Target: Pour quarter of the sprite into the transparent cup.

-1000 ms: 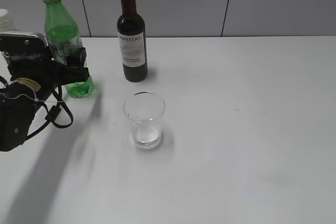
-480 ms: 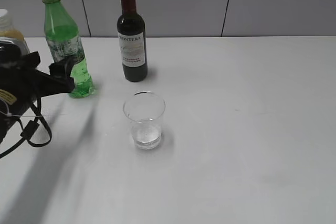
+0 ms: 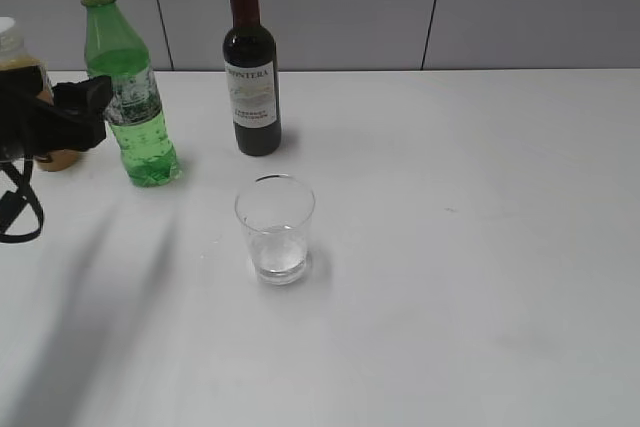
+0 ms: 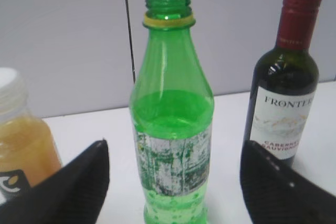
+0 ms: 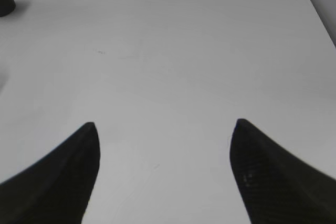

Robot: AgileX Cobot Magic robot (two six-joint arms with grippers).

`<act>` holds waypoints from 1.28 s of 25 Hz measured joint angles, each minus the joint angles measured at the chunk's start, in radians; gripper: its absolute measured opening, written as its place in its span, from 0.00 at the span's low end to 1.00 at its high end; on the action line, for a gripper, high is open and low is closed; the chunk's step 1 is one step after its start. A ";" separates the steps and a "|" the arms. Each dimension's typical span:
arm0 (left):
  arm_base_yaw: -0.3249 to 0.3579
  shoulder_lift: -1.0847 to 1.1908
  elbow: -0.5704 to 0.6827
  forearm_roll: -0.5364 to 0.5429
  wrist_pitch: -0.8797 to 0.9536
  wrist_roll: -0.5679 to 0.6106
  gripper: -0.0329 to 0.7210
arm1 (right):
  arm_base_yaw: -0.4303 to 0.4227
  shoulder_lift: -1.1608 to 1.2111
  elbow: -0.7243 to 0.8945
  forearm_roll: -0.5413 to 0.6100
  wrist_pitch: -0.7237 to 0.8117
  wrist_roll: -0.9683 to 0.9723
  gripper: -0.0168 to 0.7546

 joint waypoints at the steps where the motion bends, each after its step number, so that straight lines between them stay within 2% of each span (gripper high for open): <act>1: 0.008 -0.026 -0.001 0.000 0.051 0.014 0.83 | 0.000 0.000 0.000 0.000 0.000 0.000 0.79; 7: 0.067 -0.196 -0.102 0.005 0.495 0.054 0.83 | 0.000 0.000 0.000 0.000 0.000 0.000 0.79; 14: 0.154 -0.269 -0.362 0.049 1.093 0.055 0.83 | 0.000 0.000 0.000 0.000 0.000 0.000 0.79; 20: 0.219 -0.269 -0.583 0.059 1.525 0.031 0.83 | 0.000 0.000 0.000 0.000 0.000 0.000 0.79; 25: 0.244 -0.276 -0.700 0.114 1.788 -0.033 0.83 | 0.000 0.000 0.000 0.000 0.000 0.000 0.79; 32: 0.247 -0.367 -0.717 0.141 2.023 -0.044 0.83 | 0.000 0.000 0.000 0.000 0.000 0.000 0.79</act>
